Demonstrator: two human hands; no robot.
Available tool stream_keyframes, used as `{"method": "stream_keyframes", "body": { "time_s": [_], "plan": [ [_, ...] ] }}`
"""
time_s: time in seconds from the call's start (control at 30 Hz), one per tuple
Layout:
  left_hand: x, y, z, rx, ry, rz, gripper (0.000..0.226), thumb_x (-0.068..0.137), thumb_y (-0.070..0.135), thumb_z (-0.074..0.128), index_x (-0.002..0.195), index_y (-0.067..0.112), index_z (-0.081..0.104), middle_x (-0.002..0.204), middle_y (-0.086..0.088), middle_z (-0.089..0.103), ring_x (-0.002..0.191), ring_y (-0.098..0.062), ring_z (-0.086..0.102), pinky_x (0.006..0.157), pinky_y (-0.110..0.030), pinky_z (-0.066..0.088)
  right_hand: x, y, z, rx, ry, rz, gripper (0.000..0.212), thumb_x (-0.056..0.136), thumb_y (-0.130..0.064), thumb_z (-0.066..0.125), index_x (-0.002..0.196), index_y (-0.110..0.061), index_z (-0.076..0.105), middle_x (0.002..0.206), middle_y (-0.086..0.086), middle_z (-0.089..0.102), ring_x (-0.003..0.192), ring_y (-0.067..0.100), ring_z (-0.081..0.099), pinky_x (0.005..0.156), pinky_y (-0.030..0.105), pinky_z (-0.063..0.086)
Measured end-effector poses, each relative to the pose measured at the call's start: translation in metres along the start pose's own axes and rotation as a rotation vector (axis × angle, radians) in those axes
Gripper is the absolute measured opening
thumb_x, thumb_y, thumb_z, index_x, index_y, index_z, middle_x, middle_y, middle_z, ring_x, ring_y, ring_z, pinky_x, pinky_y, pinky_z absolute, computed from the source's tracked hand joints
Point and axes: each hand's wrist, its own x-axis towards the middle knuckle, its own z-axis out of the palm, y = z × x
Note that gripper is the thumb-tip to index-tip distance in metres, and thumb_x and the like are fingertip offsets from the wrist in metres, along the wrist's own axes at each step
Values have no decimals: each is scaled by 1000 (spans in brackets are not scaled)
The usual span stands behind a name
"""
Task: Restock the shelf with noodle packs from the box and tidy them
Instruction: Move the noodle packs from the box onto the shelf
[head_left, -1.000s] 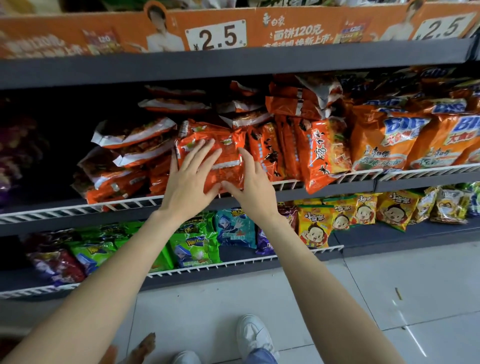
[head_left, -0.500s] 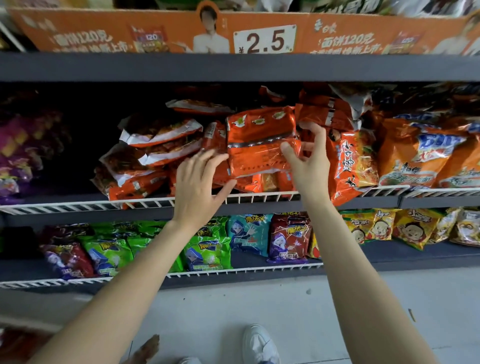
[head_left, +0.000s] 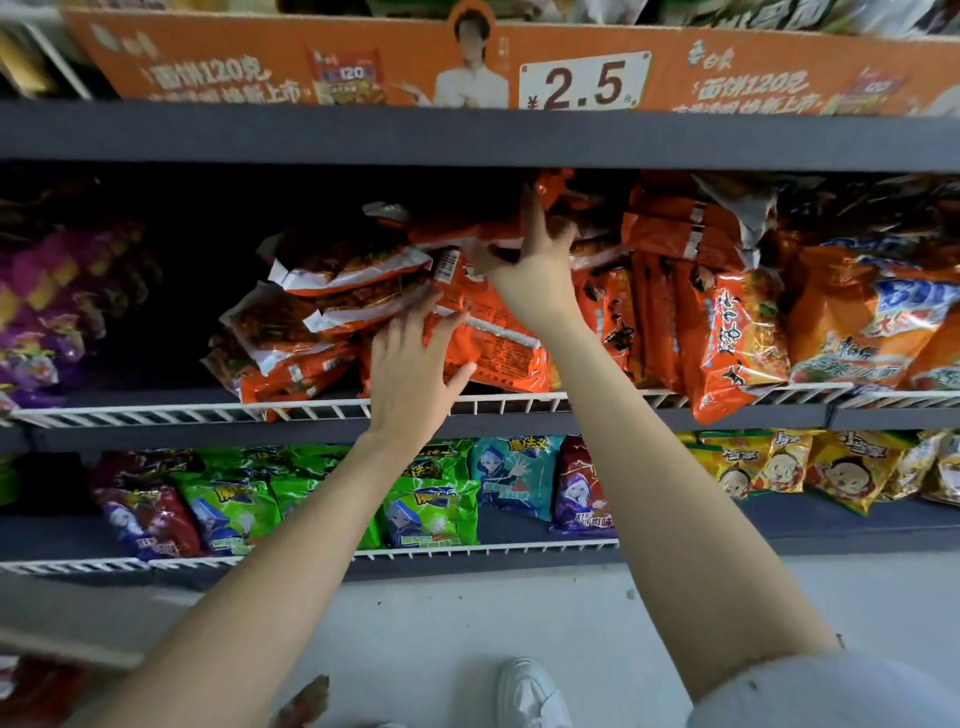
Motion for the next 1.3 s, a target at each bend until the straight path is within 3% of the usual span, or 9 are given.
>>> {"method": "stream_keyframes", "body": {
  "time_s": [0.2,0.33,0.5,0.67,0.9,1.03,1.1,1.2,1.3],
  "plan": [
    [-7,4,-1,-48,44,12,58,83,46,58,133,20,45,138,-14,44,121,-32,45,94,-45,43,-9,36,3,-698,303,-273,57,85,-29,63,140,-24,46,135,26,45,122,43,42,97,51,40],
    [-12,1,2,-64,49,17,61,83,39,64,138,26,42,147,-14,34,127,-32,41,98,-44,41,6,45,14,-756,270,-428,42,89,-31,52,129,-21,58,128,21,55,120,40,50,96,55,42],
    [1,5,8,-23,-21,-63,59,81,46,60,136,30,44,150,-10,33,124,-34,44,91,-45,44,28,47,17,-827,45,-310,50,100,-40,36,147,-25,33,151,14,31,143,34,19,114,53,10],
    [-9,4,9,-110,11,-35,58,82,38,66,135,26,45,149,-10,31,122,-32,44,94,-44,42,9,59,10,-717,186,-435,48,93,-34,46,139,-19,48,139,17,47,134,36,37,107,53,29],
    [-22,7,-1,-201,-10,-19,55,86,25,63,138,21,44,152,-14,25,130,-31,39,104,-41,36,-30,60,0,-666,199,-441,47,93,-30,50,139,-20,46,146,10,41,141,30,27,113,52,16],
    [-35,8,-36,-297,-3,-56,45,87,22,63,131,18,53,137,-7,50,127,-28,44,103,-42,39,-58,47,0,-627,234,-507,35,92,-28,49,124,-16,58,133,7,53,131,30,38,110,50,24],
    [-48,1,-71,-345,-133,-153,39,90,28,60,128,23,54,125,3,60,116,-20,53,95,-36,43,-81,32,4,-538,206,-550,31,92,-27,47,115,-13,63,114,6,64,113,30,53,97,47,39],
    [-80,-29,-129,-352,-673,-322,38,91,44,54,127,34,51,118,14,62,107,-8,58,92,-32,46,-121,4,24,-405,-41,-493,23,92,-25,51,105,-14,67,89,4,71,83,28,65,74,36,51],
    [-133,-68,-189,-297,-971,-329,40,90,49,55,128,38,50,113,15,63,102,-6,58,90,-31,47,-159,-25,61,-437,-424,-410,21,92,-32,51,108,-25,64,90,-2,71,86,26,65,76,39,53]
  ]
}}
